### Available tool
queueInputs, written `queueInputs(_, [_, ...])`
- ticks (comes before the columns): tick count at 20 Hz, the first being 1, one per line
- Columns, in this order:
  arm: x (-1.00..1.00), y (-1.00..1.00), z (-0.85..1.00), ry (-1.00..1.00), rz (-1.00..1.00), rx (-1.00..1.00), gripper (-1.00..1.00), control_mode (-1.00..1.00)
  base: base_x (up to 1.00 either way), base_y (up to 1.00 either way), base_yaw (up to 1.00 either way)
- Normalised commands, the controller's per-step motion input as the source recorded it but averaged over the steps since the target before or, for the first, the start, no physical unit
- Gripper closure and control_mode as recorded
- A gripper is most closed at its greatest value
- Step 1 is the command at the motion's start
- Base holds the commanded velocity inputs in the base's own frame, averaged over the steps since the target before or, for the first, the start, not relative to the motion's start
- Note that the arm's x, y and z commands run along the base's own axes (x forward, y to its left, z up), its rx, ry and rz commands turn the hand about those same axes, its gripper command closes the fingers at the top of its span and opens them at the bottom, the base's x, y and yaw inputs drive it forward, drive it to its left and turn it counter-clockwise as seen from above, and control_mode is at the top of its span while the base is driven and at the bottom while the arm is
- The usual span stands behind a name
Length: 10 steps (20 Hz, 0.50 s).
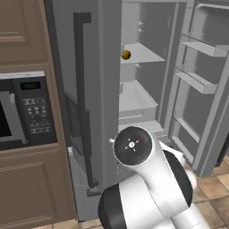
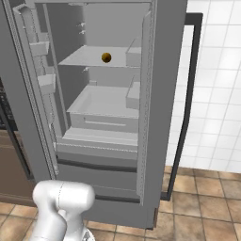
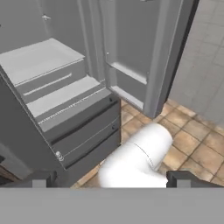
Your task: Retrieve a lemon from the fridge and place it on the cutting board with the fish.
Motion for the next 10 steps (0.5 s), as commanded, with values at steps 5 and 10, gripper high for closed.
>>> queueInputs(5, [0.13,-0.51,0.06,0.1,-0.01,0.32,-1.0,-1.0,0.0,0.0,0.0])
queueInputs(10, [0.08,-0.26,0.0,0.0,0.0,0.19,-1.0,-1.0,0.0,0.0,0.0])
